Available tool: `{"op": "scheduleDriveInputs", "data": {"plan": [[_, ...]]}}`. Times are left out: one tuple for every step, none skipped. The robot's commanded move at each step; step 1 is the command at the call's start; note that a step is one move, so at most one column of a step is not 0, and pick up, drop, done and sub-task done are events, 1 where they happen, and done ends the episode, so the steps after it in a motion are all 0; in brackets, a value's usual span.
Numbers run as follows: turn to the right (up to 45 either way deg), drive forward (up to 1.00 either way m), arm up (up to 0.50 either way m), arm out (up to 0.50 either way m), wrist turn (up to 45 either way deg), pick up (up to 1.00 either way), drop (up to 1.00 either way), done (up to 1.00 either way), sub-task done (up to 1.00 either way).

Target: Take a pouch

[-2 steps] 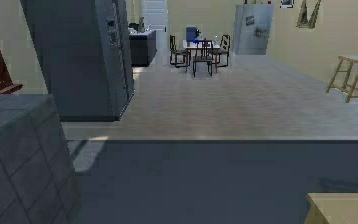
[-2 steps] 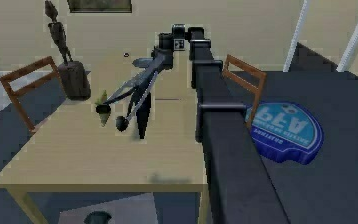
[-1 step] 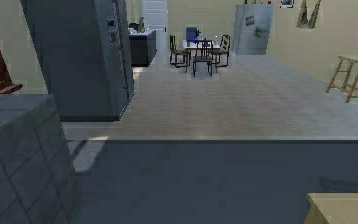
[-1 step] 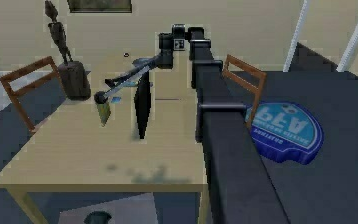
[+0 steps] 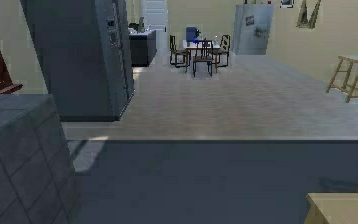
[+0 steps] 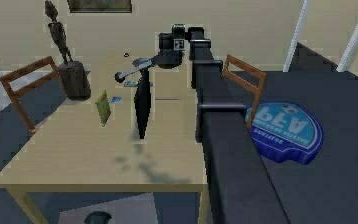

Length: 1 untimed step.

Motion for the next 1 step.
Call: {"op": "scheduleDriveInputs", "data": {"plan": [[0.0,0.0,-0.18,0.0,0.0,0.0,0.0,0.0,0.0]]}}
